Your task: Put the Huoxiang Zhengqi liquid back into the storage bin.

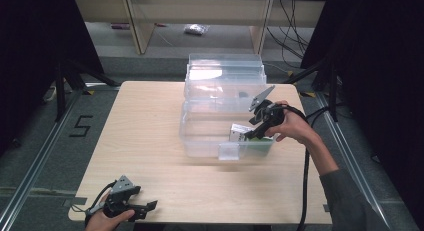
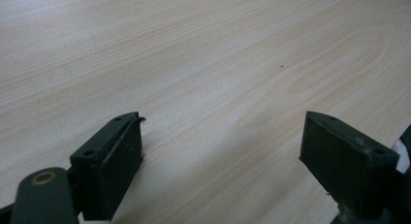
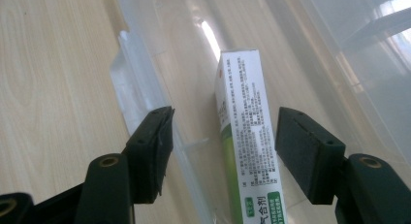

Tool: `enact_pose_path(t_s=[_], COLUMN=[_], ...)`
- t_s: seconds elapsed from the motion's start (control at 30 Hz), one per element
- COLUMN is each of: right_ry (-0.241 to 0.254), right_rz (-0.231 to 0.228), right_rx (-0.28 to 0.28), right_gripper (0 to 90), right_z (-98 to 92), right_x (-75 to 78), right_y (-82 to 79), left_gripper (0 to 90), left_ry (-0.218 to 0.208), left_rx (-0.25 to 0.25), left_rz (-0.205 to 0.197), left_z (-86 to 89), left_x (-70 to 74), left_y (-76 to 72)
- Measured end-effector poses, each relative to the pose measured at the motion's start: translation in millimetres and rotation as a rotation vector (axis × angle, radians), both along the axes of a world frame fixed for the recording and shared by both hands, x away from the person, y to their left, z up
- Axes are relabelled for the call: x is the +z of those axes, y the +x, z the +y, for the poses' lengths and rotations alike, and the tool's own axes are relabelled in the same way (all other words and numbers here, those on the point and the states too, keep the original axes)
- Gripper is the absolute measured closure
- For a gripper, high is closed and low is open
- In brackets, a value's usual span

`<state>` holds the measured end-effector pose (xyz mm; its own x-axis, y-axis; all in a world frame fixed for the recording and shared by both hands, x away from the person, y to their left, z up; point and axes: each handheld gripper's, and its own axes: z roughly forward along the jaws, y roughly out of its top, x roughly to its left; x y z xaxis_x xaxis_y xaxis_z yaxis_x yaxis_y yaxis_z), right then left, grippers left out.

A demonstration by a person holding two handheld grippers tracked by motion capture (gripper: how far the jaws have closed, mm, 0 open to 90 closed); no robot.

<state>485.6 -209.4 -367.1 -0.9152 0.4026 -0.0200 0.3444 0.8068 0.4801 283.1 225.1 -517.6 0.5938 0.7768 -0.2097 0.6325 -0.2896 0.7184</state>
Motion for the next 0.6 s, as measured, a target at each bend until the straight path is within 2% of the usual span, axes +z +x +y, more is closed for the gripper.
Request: enact_pose_path(t_s=[0.17, 0.2, 0.23, 0.27, 0.3, 0.33, 0.37, 0.47, 0.5, 0.53, 0.6], right_ry=[0.039, 0.053, 0.052, 0.063, 0.067, 0.074, 0.082, 0.102, 0.098, 0.103, 0.111], right_rz=[0.004, -0.015, -0.001, 0.006, 0.006, -0.018, -0.008, -0.015, -0.019, -0.021, -0.025], right_rx=[-0.018, 0.012, -0.034, -0.042, -0.049, -0.045, -0.057, -0.070, -0.066, -0.067, -0.076], right_gripper=[36.6, 36.3, 35.8, 34.8, 34.2, 34.1, 33.5, 31.0, 30.6, 30.3, 29.9], right_z=[-0.5, -1.8, -2.4, -2.9, -3.5, -5.0, -5.2, -6.7, -7.3, -7.1, -6.8], right_x=[-0.1, -1.5, -1.3, -2.4, -2.9, -3.3, -3.7, -4.7, -4.5, -5.1, -5.5], right_y=[-3.2, -1.5, -4.6, -5.3, -5.8, -5.0, -6.9, -10.1, -10.3, -11.4, -14.0], left_gripper=[14.8, 14.8, 14.8, 14.8, 14.8, 14.8, 14.8, 14.8, 14.8, 14.8, 14.8], left_ry=[0.002, 0.002, 0.002, 0.002, 0.002, 0.001, 0.001, 0.001, 0.016, -0.001, 0.001], left_rx=[-0.003, -0.002, -0.002, -0.002, -0.003, -0.002, -0.001, -0.002, -0.013, 0.000, -0.002], left_rz=[0.001, 0.000, 0.000, -0.001, 0.001, -0.001, 0.000, 0.000, 0.001, -0.001, -0.001], left_z=[0.0, -0.1, -0.1, -0.2, -0.1, -0.2, -0.2, -0.2, 1.0, -0.4, -0.4], left_x=[0.3, 0.1, 0.0, 0.0, 0.2, 0.0, -0.1, 0.0, 0.4, -0.2, 0.0], left_y=[-0.2, -0.2, -0.1, -0.1, -0.1, -0.1, 0.0, 0.0, 0.3, 0.0, -0.1])
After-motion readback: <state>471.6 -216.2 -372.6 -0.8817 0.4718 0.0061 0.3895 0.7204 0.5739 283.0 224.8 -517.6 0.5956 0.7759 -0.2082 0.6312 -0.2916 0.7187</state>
